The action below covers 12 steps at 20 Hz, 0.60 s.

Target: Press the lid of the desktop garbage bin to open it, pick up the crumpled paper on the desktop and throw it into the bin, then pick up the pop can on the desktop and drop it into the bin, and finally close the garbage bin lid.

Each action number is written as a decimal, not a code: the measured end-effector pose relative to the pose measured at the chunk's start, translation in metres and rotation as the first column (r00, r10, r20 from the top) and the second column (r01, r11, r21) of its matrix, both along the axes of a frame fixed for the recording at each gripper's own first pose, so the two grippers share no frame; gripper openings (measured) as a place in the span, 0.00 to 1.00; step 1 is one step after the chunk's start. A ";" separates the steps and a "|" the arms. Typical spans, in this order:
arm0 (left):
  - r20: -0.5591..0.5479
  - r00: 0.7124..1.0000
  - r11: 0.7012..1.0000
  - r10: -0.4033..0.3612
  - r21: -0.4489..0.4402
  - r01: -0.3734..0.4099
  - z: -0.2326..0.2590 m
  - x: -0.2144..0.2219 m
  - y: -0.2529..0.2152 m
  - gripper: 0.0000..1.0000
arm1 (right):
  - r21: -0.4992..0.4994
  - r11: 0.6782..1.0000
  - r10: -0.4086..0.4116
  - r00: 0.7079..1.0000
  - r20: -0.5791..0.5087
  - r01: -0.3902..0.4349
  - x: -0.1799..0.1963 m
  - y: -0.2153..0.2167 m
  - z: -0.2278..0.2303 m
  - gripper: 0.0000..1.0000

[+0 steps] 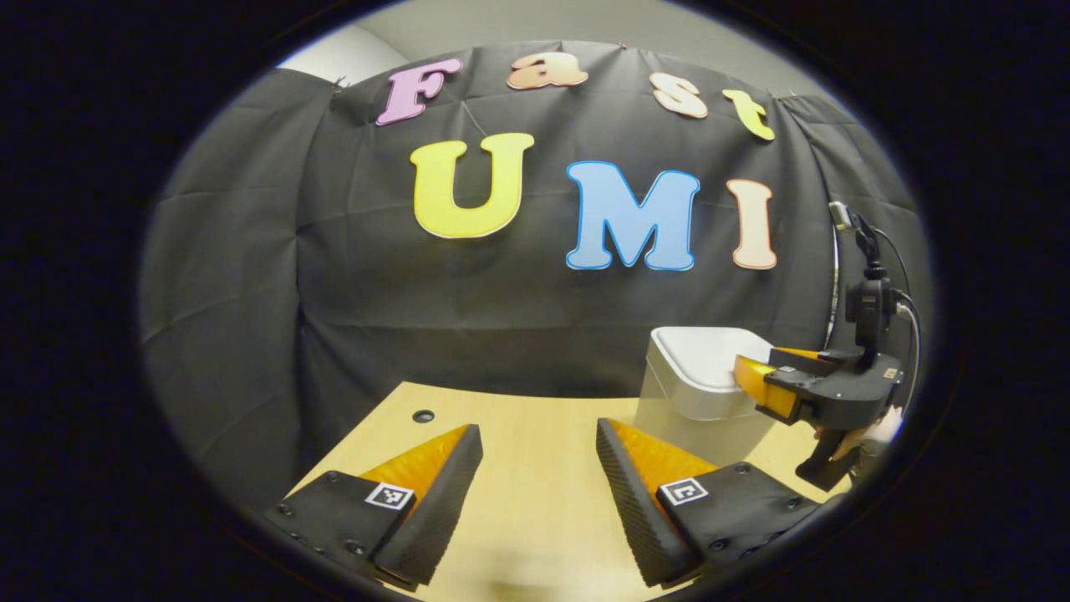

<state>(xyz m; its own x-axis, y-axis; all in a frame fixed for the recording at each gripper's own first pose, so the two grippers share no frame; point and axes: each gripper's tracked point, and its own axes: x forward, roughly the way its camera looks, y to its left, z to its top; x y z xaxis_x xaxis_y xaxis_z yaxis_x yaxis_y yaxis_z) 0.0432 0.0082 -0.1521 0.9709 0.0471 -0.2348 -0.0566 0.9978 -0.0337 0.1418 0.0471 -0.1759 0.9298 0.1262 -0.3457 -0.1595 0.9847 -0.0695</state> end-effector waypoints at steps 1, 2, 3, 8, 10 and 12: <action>0.001 1.000 1.000 0.000 -0.001 0.000 0.000 -0.001 -0.001 0.92 | 0.002 1.000 -0.002 1.000 0.000 0.002 -0.001 0.000 0.000 0.88; 0.002 1.000 1.000 -0.001 -0.002 0.001 0.000 -0.002 -0.001 0.91 | 0.006 1.000 -0.003 1.000 -0.004 0.003 -0.001 0.000 0.001 0.88; 0.003 1.000 1.000 -0.001 -0.002 0.001 0.001 -0.003 -0.002 0.91 | 0.010 1.000 -0.003 1.000 -0.011 0.003 -0.001 0.001 0.002 0.88; 0.014 1.000 1.000 0.002 0.006 -0.002 0.006 -0.007 0.001 0.92 | 0.037 0.999 0.004 0.999 -0.052 -0.002 -0.001 0.001 0.007 0.86; 0.017 1.000 1.000 0.003 0.007 -0.003 0.007 -0.009 0.002 0.91 | 0.035 0.999 0.012 0.998 -0.061 -0.010 -0.001 0.000 0.008 0.86; 0.020 1.000 1.000 0.004 0.008 -0.004 0.008 -0.010 0.002 0.91 | 0.038 0.999 0.010 0.998 -0.068 -0.008 -0.002 -0.001 0.009 0.86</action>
<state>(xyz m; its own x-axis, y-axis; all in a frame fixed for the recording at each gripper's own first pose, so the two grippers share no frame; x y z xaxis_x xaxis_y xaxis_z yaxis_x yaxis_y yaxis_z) 0.0335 0.0101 -0.1438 0.9752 0.0528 -0.2149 -0.0600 0.9978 -0.0272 0.1398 0.0463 -0.1671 0.9031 0.1486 -0.4030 -0.1715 0.9850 -0.0209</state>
